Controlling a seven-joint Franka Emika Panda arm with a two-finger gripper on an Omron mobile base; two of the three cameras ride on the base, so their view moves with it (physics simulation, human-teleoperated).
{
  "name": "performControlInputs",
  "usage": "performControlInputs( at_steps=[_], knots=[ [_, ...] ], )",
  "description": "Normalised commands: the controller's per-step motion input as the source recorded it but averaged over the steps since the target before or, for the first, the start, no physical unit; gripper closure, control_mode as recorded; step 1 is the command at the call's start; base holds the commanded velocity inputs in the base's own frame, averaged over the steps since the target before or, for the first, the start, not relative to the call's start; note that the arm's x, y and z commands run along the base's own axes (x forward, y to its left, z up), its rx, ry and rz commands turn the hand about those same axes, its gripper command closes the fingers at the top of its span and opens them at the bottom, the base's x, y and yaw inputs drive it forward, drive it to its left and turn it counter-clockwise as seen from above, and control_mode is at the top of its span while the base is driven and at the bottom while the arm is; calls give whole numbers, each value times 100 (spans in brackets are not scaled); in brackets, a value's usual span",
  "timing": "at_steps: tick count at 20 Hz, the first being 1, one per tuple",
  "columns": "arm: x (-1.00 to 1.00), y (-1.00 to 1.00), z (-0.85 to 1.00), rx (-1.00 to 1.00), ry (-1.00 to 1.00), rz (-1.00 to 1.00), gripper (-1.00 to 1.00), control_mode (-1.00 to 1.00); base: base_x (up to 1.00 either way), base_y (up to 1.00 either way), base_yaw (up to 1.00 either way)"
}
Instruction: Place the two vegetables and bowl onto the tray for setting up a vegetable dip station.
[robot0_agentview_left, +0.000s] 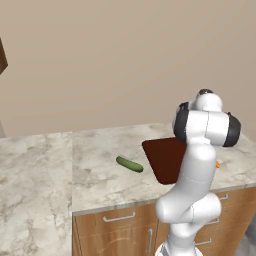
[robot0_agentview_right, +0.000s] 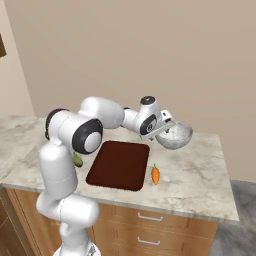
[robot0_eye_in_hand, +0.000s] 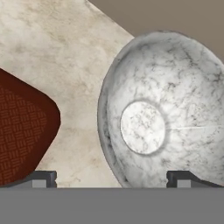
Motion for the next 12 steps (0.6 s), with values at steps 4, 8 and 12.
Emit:
performControlInputs(
  at_steps=[4,8,12],
  knots=[
    [11,-2,-9,0,0,0,-100,-100,0,0,0],
    [9,-4,-11,0,0,0,-100,-100,0,0,0],
    [6,-3,-12,0,0,0,-100,-100,0,0,0]
  ],
)
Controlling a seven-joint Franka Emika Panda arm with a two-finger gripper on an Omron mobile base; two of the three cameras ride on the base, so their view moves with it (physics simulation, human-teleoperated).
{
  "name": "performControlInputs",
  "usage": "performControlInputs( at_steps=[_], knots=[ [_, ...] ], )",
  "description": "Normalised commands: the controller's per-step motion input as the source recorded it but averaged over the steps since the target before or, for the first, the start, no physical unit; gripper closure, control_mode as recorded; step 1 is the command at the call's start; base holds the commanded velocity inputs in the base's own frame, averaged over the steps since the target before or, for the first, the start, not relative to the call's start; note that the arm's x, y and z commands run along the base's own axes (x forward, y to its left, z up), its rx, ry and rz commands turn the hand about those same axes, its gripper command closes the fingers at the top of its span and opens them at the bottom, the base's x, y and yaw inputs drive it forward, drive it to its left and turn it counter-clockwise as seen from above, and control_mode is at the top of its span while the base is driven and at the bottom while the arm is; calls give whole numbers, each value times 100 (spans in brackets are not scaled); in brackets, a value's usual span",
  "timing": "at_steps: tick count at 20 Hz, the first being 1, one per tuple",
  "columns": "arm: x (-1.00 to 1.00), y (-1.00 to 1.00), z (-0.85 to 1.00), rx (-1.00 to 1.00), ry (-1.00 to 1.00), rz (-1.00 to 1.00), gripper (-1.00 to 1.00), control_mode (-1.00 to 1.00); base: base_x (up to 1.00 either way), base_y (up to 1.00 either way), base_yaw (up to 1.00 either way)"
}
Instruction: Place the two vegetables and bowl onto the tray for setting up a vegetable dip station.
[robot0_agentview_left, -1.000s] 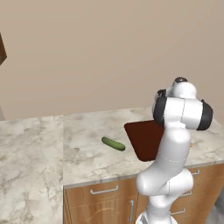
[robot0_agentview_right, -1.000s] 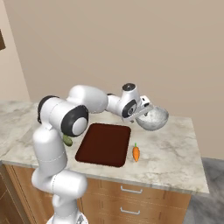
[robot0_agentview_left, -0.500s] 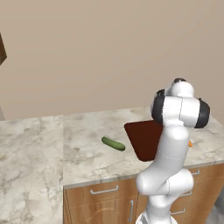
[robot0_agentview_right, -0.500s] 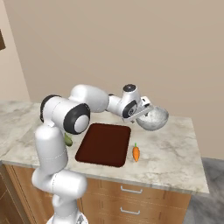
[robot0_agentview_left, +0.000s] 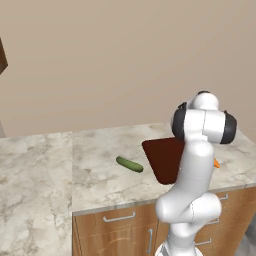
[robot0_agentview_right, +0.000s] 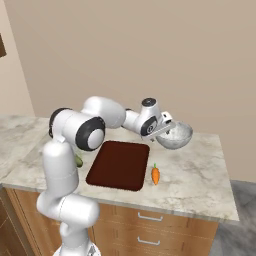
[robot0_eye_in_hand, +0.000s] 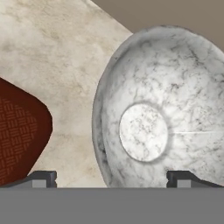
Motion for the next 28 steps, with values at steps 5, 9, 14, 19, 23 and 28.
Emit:
performControlInputs(
  at_steps=[5,9,14,19,23,28],
  knots=[
    [7,-3,-11,0,0,0,-100,-100,0,0,0],
    [7,-4,-11,0,0,0,-100,-100,0,0,0],
    [9,-3,-11,0,0,0,-100,-100,0,0,0],
    [9,-2,-10,0,0,1,-100,-100,0,0,0],
    [7,0,-11,0,0,1,100,-100,0,0,0],
    [8,0,-8,0,14,5,100,-100,0,0,0]
  ],
)
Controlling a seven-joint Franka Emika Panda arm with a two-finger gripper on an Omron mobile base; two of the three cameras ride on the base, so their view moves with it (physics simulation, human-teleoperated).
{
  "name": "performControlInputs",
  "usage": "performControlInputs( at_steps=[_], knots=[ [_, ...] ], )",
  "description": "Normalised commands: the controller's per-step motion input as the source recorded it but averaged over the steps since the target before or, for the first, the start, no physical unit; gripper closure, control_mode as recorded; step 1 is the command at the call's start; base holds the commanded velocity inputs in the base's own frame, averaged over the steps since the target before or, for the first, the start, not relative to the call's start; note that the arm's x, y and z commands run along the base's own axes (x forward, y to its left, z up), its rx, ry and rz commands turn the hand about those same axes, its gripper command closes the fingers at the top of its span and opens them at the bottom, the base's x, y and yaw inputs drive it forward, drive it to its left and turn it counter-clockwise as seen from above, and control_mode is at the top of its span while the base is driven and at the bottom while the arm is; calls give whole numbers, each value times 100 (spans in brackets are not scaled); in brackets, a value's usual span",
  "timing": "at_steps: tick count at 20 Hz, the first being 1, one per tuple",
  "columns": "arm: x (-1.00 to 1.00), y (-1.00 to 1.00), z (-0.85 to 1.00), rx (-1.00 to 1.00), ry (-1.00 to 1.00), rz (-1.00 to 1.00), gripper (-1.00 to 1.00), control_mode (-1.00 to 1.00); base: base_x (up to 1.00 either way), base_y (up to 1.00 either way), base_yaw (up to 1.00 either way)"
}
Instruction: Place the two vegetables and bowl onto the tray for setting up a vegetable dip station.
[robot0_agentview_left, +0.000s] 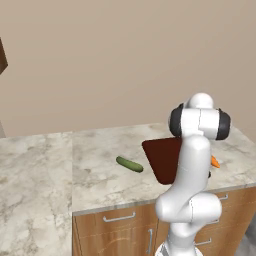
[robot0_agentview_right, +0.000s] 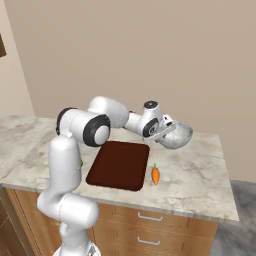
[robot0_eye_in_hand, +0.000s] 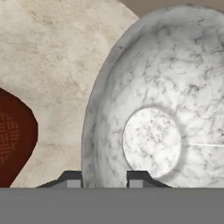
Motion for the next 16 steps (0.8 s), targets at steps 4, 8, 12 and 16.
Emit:
performControlInputs(
  at_steps=[4,8,12,16],
  knots=[
    [1,0,5,0,7,12,100,-100,0,0,0],
    [-18,0,32,0,-3,12,100,-100,0,0,0],
    [-29,3,36,0,-1,12,100,-100,0,0,0],
    [-35,6,36,0,0,14,100,-100,0,0,0]
  ],
)
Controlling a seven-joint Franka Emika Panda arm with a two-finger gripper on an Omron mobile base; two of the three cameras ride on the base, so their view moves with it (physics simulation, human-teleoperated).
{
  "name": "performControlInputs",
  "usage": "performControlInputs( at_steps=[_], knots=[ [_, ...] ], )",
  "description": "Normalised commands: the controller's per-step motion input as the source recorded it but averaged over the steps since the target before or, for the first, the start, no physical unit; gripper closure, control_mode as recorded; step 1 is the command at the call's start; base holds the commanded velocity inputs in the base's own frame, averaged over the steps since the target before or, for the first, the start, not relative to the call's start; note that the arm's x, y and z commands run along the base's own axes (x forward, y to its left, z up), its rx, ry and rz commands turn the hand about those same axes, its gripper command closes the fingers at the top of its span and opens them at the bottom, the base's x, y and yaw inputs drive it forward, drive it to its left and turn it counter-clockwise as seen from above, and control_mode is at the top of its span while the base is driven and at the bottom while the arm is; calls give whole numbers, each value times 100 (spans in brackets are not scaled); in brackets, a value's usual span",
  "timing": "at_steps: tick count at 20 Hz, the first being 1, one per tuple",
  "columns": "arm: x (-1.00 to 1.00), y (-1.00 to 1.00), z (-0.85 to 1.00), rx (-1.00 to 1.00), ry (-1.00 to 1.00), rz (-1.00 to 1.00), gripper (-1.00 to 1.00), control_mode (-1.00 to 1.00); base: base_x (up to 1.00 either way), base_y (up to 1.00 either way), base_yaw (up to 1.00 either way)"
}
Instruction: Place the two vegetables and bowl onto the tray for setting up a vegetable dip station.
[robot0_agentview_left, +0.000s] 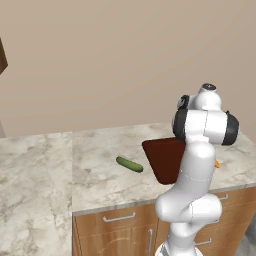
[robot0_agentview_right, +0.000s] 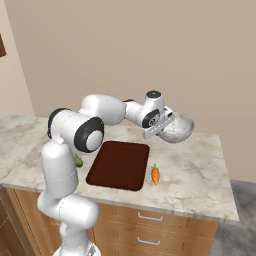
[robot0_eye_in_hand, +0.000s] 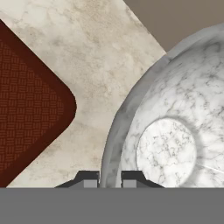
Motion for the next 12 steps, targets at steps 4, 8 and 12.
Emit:
performControlInputs(
  at_steps=[4,8,12],
  knots=[
    [-43,12,30,0,0,16,100,-100,0,0,0],
    [-44,16,26,0,0,16,100,-100,0,0,0],
    [-44,16,23,0,1,15,100,-100,0,0,0]
  ],
)
